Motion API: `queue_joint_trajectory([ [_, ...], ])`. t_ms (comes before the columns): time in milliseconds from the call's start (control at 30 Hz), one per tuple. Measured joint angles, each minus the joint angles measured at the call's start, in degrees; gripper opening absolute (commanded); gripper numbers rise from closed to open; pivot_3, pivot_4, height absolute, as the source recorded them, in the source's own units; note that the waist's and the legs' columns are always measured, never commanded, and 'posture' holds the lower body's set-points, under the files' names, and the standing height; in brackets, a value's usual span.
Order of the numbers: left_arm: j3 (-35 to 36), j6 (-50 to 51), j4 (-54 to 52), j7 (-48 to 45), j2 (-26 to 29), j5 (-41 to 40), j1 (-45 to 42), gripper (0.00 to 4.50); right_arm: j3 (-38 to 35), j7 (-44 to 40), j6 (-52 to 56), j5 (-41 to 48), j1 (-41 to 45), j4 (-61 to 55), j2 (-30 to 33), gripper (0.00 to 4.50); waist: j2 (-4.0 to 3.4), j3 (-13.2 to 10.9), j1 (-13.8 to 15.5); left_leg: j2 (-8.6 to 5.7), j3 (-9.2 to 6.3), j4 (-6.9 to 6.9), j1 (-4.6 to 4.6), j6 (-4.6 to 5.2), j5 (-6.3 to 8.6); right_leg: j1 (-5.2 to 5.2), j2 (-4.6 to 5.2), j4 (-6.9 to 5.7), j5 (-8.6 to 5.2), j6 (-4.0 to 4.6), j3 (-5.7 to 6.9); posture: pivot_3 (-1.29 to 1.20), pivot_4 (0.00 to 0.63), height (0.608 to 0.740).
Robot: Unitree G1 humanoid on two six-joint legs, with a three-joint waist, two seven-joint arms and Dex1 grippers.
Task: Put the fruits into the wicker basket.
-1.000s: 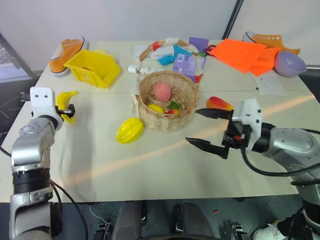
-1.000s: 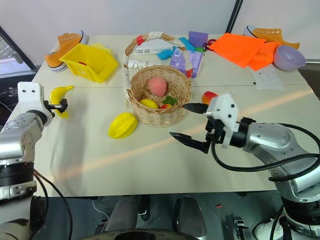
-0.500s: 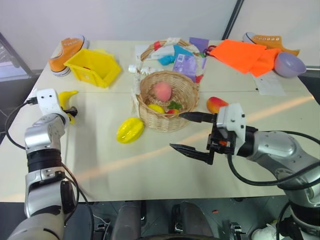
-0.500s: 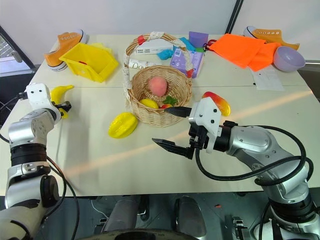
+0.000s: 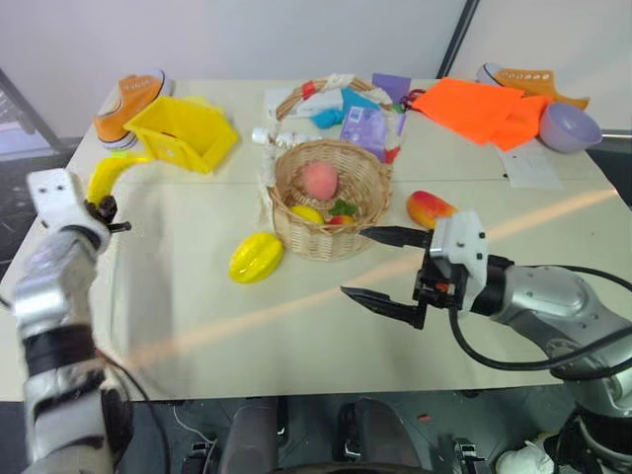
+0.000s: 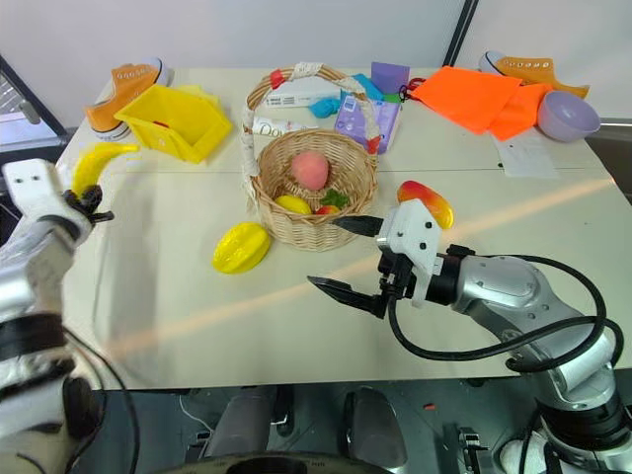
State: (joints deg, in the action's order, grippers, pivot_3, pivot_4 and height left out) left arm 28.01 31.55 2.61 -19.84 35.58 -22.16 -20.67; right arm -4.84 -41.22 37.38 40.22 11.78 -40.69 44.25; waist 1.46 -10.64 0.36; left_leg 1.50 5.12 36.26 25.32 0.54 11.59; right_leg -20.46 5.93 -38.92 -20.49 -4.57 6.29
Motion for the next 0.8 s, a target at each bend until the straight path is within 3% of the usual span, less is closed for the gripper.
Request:
queue_joint_trajectory([
  [167,1.63,6.05,-15.50,-19.49,5.68,-16.15,11.37,1.16,-3.96,-2.27,-2.01,-1.41,-0.55,4.43,2.10,4.50,-0.08,-0.04,0.24,0.01,-0.06,0.00,-0.03,-0.09,0.06,0.03,0.04,0.02,0.04,0.10,-0.01,0.00,0.150,0.715],
  [300,-5.17,14.91,-22.76,-20.65,8.81,-22.00,6.12,1.16,-4.75,-3.58,-3.83,-3.18,0.19,7.54,2.32,4.50,-0.19,-0.10,0.53,0.00,-0.10,0.00,-0.03,0.20,0.04,0.08,0.04,0.02,0.16,0.15,0.05,0.00,0.150,0.715],
  [533,-27.29,23.52,-24.96,-10.43,0.79,-17.03,-14.63,1.16,-4.80,-3.51,-5.34,-5.28,0.88,8.57,2.21,4.50,-0.25,-0.14,0.14,0.01,0.02,-0.04,0.01,0.27,-0.32,0.01,-0.08,-0.01,0.31,0.00,0.02,0.00,0.150,0.715],
  [800,-34.67,29.22,-13.94,1.68,-13.06,-8.54,-28.53,1.16,-4.68,-1.29,-5.24,-5.55,-0.85,6.56,1.19,4.50,-0.23,-0.15,0.35,0.02,0.02,0.00,0.03,0.22,-0.36,0.00,-0.11,-0.04,0.31,0.00,0.02,0.00,0.150,0.715],
])
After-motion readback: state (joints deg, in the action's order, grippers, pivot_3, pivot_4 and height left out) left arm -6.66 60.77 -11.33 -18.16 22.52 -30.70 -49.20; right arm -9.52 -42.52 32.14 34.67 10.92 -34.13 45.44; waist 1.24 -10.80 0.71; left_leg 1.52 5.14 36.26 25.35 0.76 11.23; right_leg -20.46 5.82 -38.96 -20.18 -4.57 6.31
